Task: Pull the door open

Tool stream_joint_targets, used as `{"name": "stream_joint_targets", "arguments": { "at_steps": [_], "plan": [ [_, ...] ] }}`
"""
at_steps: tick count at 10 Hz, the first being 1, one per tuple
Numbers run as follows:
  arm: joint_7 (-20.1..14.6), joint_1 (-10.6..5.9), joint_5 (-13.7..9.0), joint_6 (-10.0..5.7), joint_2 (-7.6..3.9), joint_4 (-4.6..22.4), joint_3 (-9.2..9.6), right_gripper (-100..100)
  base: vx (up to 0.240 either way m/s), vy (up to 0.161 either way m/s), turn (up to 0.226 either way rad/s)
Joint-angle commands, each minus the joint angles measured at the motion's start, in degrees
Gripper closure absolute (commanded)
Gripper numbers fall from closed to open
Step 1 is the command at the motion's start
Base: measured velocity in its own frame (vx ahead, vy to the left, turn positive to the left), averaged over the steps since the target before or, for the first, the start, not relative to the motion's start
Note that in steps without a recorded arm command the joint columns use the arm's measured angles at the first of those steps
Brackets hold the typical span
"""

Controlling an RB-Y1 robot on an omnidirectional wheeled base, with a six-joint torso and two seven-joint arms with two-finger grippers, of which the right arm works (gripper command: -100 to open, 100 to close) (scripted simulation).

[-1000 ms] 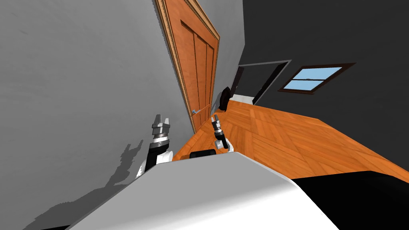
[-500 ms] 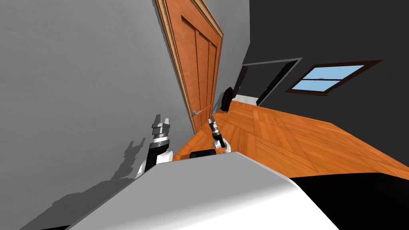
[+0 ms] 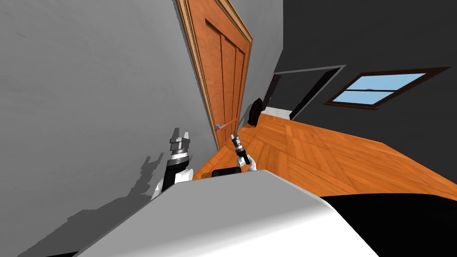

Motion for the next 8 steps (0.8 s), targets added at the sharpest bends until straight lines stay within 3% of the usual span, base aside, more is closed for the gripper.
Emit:
{"name": "stream_joint_targets", "arguments": {
  "at_steps": [1, 3, 4, 6, 7, 8],
  "plan": [
    [-0.1, -0.65, -0.2, -0.36, 0.01, 2.2, 0.46, -100, 0.059, -0.037, 0.041],
    [-0.7, -2.81, -0.9, -1.08, -0.13, 6.1, 1.86, -100, 0.058, -0.031, 0.088],
    [-0.7, -2.81, -0.9, -1.08, -0.13, 7.0, 1.86, -100, 0.060, -0.035, 0.039],
    [-1.2, -4.92, -1.5, -1.80, -0.23, 10.9, 3.23, -100, 0.062, -0.045, 0.078],
    [-1.2, -4.92, -1.5, -1.80, -0.23, 11.7, 3.23, -100, 0.056, -0.041, 0.043],
    [-1.5, -5.97, -1.9, -2.15, -0.27, 13.5, 3.91, -100, 0.054, -0.033, 0.073]
  ]
}}
